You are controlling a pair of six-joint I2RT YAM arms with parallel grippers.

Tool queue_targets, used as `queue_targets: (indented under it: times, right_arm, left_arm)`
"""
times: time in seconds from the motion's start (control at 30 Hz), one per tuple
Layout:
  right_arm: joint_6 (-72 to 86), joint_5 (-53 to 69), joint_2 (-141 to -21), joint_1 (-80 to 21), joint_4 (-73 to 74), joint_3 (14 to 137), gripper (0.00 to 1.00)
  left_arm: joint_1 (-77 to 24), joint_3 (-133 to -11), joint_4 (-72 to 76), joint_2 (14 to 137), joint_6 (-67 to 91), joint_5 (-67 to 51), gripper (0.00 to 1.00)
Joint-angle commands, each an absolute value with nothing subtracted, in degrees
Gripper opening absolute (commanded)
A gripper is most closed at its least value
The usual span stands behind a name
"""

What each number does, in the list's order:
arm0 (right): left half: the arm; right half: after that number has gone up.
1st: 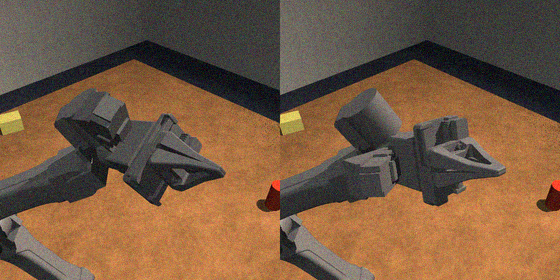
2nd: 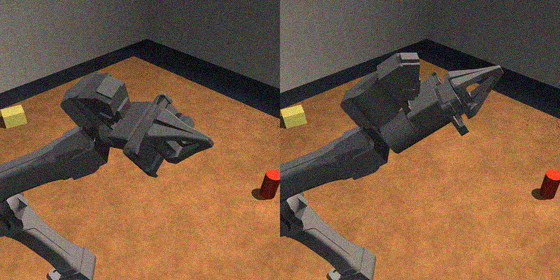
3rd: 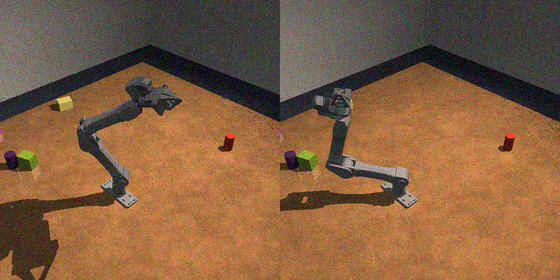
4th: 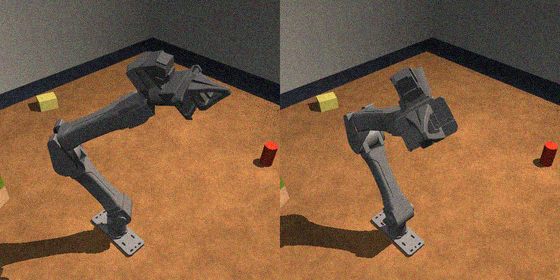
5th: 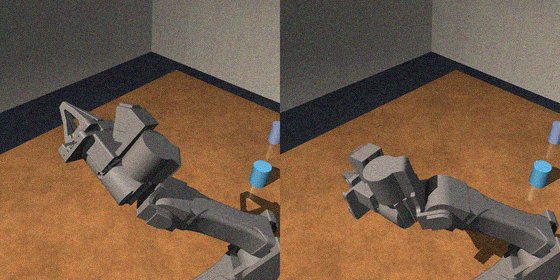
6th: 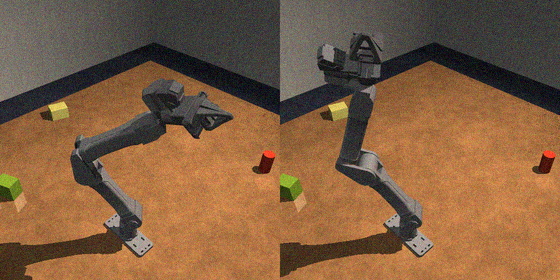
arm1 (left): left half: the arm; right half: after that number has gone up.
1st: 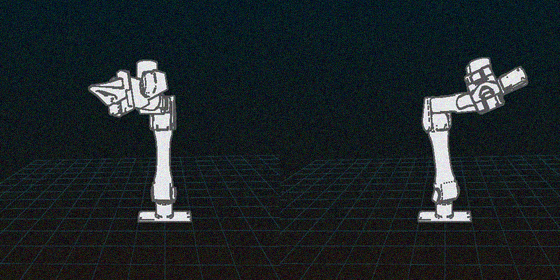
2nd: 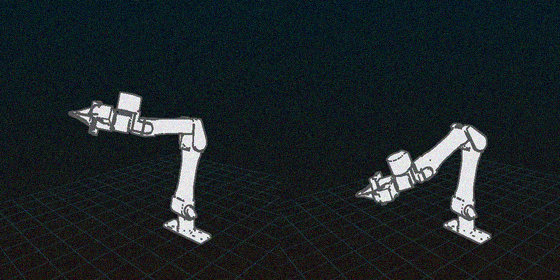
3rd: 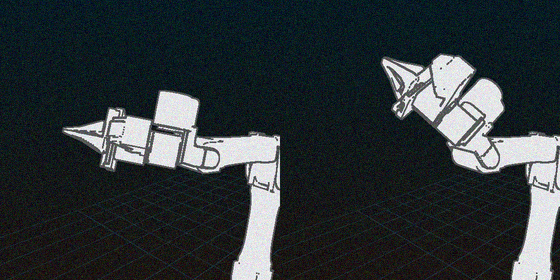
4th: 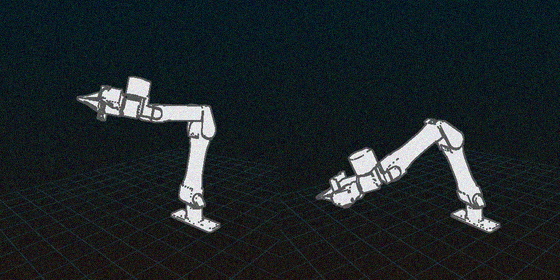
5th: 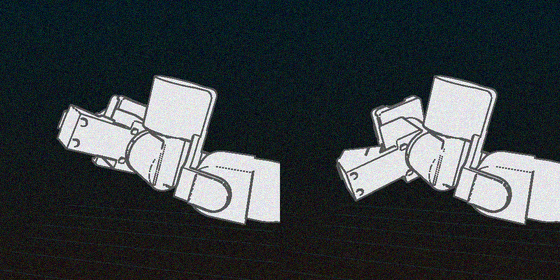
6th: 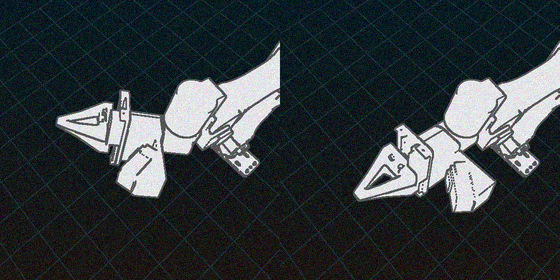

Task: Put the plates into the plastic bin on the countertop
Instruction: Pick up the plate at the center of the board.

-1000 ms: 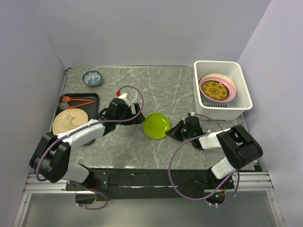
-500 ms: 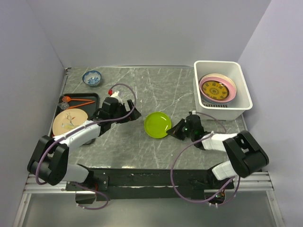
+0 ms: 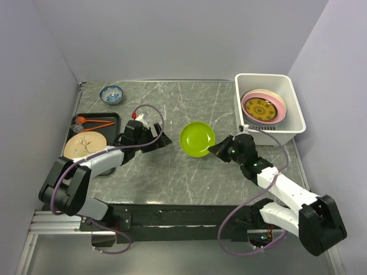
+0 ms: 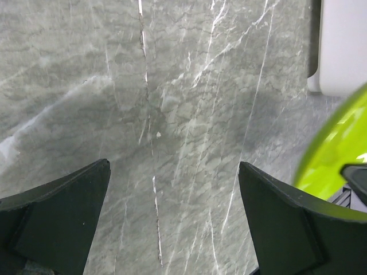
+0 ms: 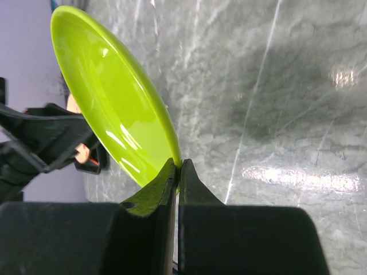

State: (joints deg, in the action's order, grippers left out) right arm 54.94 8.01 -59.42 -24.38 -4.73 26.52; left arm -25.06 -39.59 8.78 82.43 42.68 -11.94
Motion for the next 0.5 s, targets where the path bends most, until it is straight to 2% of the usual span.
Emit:
queue_targets:
  times: [0.0,0.23,0.47]
  right_arm:
    - [53.09,5.62,-56.08,-23.21,-0.71,31.37,0.0]
    - [51.07,5.19,-54.58,-21.19,3.33,36.46,0.0]
    - [46.33,11.6,-56.86,-9.43,7.11,44.98,0.0]
  left_arm:
    - [-24.96,-39.2,11.86,82.53,42.89,-13.18,0.99]
    - [-24.96,-38.85,10.99,81.83,42.01,-13.1,0.99]
    - [-24.96,-37.27,10.28,78.76,42.36,-13.53,0.99]
